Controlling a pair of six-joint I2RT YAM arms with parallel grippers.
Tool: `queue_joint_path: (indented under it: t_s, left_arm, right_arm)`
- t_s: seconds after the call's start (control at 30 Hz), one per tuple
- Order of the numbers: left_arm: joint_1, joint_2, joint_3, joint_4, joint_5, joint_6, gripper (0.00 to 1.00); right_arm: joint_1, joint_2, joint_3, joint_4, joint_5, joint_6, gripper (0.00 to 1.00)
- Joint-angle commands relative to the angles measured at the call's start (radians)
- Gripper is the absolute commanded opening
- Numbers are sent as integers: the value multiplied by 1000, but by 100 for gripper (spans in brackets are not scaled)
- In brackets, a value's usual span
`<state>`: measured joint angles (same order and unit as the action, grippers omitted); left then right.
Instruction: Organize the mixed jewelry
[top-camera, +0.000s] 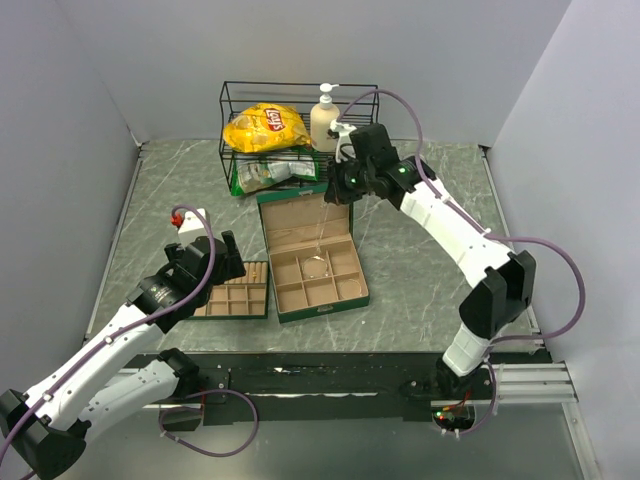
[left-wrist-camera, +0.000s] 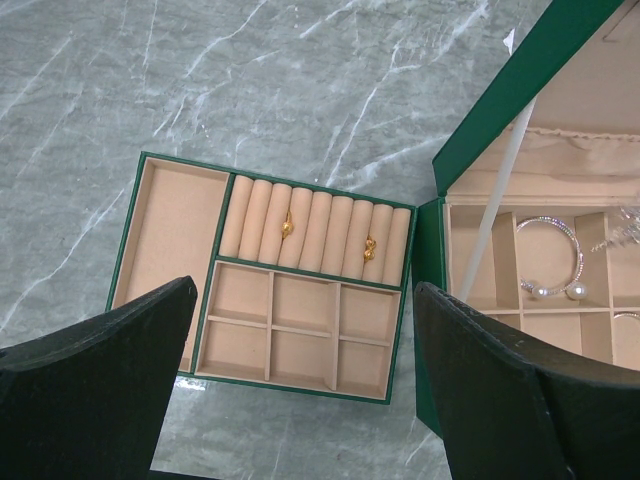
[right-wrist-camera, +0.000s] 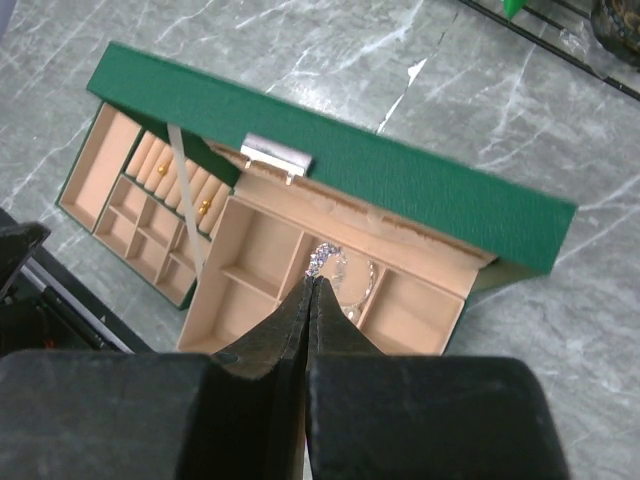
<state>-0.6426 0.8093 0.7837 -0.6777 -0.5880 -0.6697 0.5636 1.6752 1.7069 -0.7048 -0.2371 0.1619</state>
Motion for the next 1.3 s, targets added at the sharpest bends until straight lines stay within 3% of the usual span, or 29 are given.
queue_joint_path:
  t_s: [0.0,0.43,1.27]
  left_arm:
    - [6,4,26,17,1,9,96]
    - [12,11,26,18,5,10,96]
    - [18,11,26,21,8,12,96]
  right_arm:
    - [7,46,77,21,10,-30,0]
    - [7,152,125,45,102,-44,0]
    - [27,127,-1,97,259,-42,0]
